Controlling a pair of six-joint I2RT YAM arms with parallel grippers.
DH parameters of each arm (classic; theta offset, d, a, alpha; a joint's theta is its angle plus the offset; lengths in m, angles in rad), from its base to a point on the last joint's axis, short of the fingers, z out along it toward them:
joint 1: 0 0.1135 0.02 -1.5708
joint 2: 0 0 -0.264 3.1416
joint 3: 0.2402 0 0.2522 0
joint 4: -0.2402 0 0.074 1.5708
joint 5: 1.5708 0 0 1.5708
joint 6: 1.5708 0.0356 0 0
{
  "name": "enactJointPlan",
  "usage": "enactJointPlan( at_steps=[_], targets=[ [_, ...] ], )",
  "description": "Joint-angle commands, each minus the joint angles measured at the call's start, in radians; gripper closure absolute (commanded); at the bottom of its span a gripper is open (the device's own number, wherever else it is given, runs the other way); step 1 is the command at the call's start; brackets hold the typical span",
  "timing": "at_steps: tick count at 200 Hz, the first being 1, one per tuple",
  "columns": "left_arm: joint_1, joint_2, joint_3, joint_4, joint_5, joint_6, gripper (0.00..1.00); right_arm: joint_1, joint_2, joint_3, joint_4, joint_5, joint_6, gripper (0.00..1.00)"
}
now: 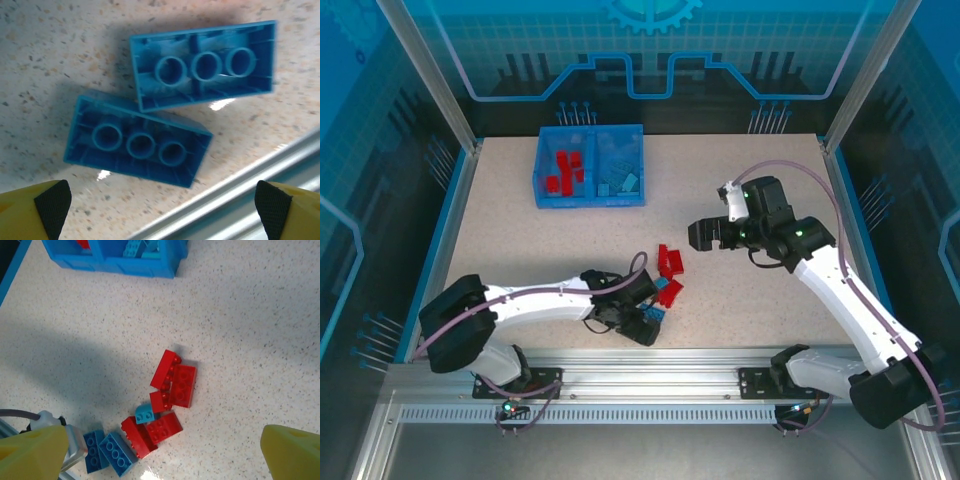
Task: Sort the legos into containers by color
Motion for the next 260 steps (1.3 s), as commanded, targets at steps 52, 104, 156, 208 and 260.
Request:
enactJointPlan(
  at_steps=[52, 104, 156, 208, 260],
  targets=[
    [0.001, 0.078, 0.019, 0.071, -0.143, 0.278, 0.11, -0.010, -0.042, -0.014, -0.023, -0.048, -0.004, 0.00],
    [0.001, 0.084, -0.024, 0.147, -0.093, 0.259, 0.33, -0.010, -0.027, -0.018, -0.105, -0.179, -0.034, 0.01],
    [0.007, 0.046, -0.064, 0.130, -0.154, 0.207, 0.38, -0.008, 0.017, -0.016, -0.242, -0.261, -0.079, 0.03],
    [0.099, -0.118, -0.093, 0.154, -0.151, 0.174, 0.39, -0.009, 0.023, 0.000, -0.170, -0.187, -0.031, 0.03],
    [0.300, -0.299, -0.077, 0.155, -0.069, 0.148, 0.39, -0.010, 0.030, 0.031, -0.137, -0.145, -0.005, 0.03]
  ],
)
